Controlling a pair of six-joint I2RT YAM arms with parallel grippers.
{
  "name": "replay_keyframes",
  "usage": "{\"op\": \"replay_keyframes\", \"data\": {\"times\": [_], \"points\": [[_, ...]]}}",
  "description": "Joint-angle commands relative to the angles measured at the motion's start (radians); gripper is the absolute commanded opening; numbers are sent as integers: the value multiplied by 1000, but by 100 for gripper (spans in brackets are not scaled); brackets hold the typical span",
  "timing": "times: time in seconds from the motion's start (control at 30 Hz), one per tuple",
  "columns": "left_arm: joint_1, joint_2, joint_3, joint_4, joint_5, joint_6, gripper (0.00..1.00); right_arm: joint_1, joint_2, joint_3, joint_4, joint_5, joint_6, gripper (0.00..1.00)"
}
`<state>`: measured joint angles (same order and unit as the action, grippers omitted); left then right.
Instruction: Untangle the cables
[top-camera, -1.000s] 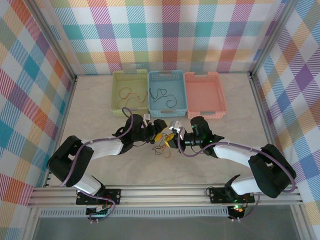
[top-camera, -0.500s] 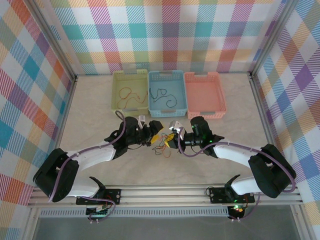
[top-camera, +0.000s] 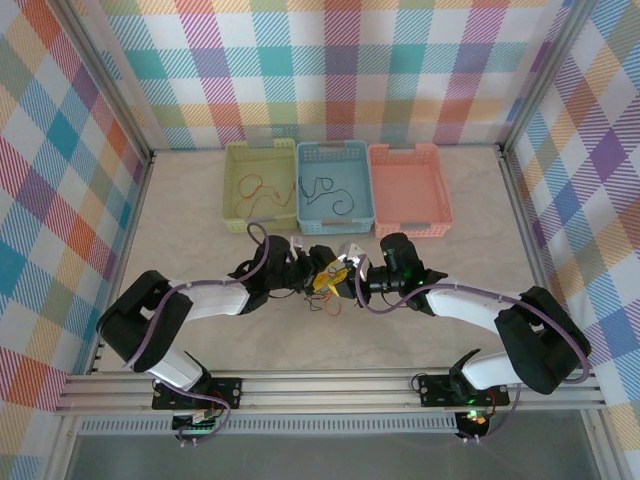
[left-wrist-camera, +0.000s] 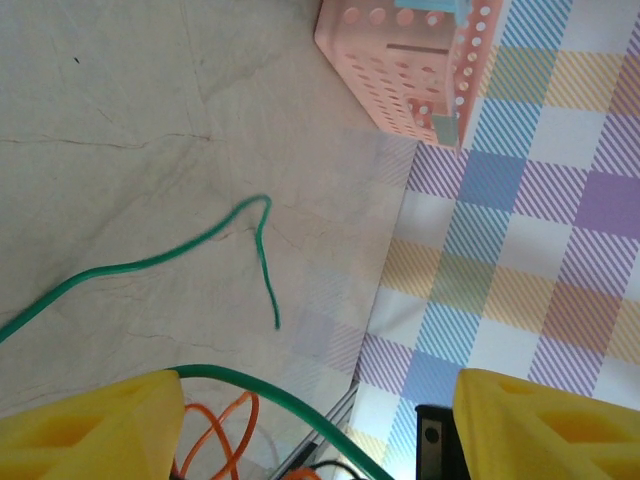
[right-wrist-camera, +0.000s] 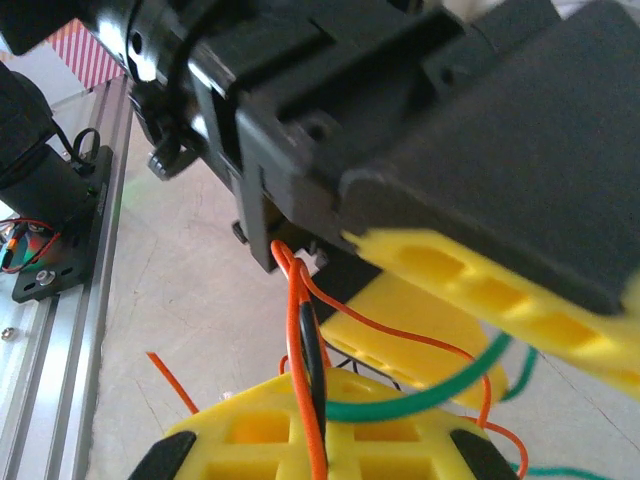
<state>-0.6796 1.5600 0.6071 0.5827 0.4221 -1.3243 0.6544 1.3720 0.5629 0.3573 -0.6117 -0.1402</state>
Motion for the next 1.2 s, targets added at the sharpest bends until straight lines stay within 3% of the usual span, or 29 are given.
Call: {"op": "replay_keyframes", "data": {"times": [0.0,0.4,0.67,0.83,0.9,1.07,1.17], "points": [[-24,25,44,95,30,-25,66,-2,9,16,4,-37,-19,4],[-24,59,65,111,28,-23,32,-1,9,18,-1,-38,-21,4],[-23,28,40,73,17,4,26,-2,-9,8,2,-24,-26,4],[-1,8,40,65,27,4,14,0,-2,23,-36,-31,-46,4],[20,-17,54,27,41,22,9,6,4,40,-94,-16,-89,6],[88,-127,101,-166,53,117,7,15,28,64,-146,-14,-151,12],[125,-202,127,-303,46,198,7,33,63,102,-190,-22,-173,22]]}}
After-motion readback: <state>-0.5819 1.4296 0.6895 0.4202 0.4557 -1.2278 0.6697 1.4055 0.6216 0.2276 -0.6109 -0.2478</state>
